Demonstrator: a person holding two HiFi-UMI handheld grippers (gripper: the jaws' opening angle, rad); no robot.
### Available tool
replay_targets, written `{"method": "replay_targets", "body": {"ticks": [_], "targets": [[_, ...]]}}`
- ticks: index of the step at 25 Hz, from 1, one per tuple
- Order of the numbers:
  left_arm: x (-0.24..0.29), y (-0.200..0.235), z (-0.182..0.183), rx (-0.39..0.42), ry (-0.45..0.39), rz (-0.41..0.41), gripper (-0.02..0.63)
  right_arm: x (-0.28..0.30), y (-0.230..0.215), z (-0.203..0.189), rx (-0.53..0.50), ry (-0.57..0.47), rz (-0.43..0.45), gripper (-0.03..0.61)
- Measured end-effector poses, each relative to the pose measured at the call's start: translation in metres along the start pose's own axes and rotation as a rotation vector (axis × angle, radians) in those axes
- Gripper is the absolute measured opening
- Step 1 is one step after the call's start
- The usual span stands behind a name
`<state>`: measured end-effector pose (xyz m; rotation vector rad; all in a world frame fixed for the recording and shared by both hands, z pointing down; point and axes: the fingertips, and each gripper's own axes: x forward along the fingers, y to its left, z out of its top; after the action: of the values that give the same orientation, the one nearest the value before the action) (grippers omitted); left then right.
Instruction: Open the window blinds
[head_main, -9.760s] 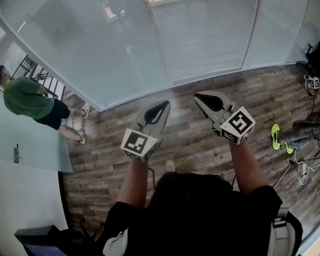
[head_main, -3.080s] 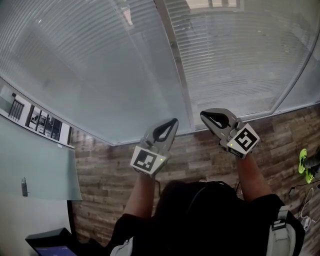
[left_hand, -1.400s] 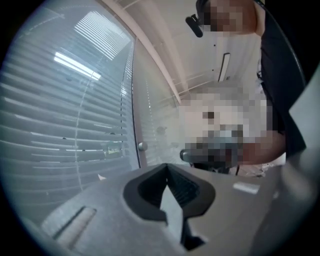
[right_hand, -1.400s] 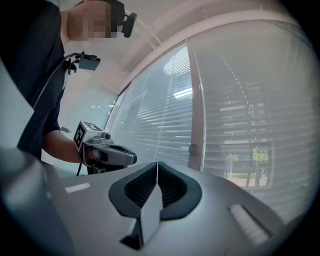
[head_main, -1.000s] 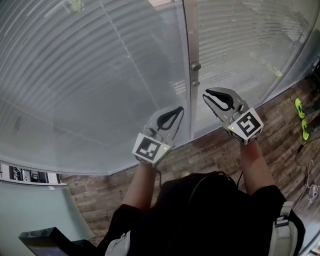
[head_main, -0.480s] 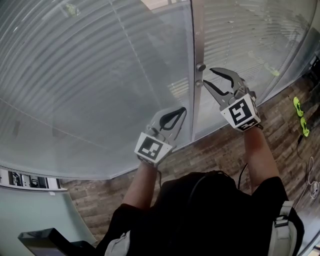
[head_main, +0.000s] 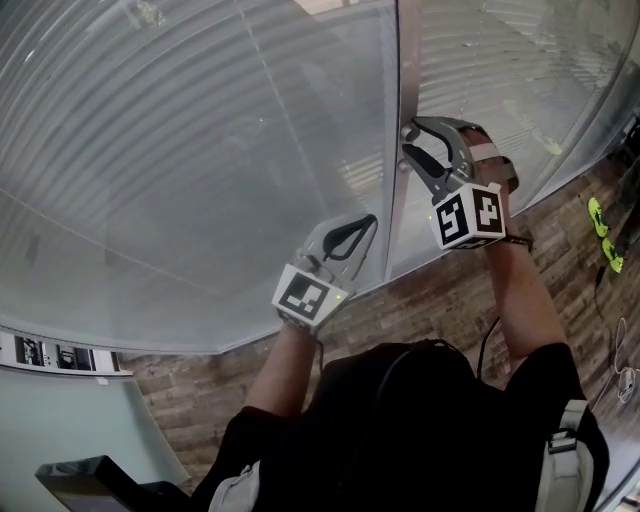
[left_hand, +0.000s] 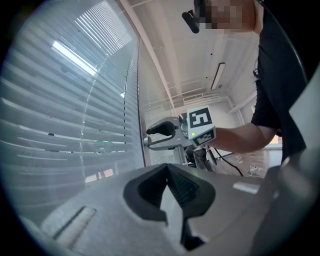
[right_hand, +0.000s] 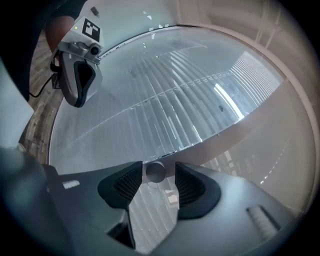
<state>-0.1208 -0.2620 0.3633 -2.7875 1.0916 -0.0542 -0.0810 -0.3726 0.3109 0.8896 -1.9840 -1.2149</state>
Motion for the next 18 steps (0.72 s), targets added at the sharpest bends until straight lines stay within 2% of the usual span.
{"method": "replay_targets", "body": {"ticks": [5,8,9,18], "targets": [[-0.0042,0.0024,-0.0008,-0.005,0.005,0.012,0.005,0.0016,0.0004,-0.0009,-0.034,0.02,-0.011,0.194],[-0.0037,0.0018,-0.0014,-0.008,-0.003,0.008,0.005,0.0035,0.0019,-0.0022,-0.05,0.035,-0.013,0.163],[-0.004,0.0016,-0.0013,-0.008,-0.003,0.009,0.005,0.004,0.0023,-0.0026,-0.054,0.04,-0.014,0.128],[-0.0059,0.0004,-0.0026,-0.005,0.0,0.015,0.005,0.0055,0.0026,-0.0038,-0.033,0.052,-0.024,0.129]]}}
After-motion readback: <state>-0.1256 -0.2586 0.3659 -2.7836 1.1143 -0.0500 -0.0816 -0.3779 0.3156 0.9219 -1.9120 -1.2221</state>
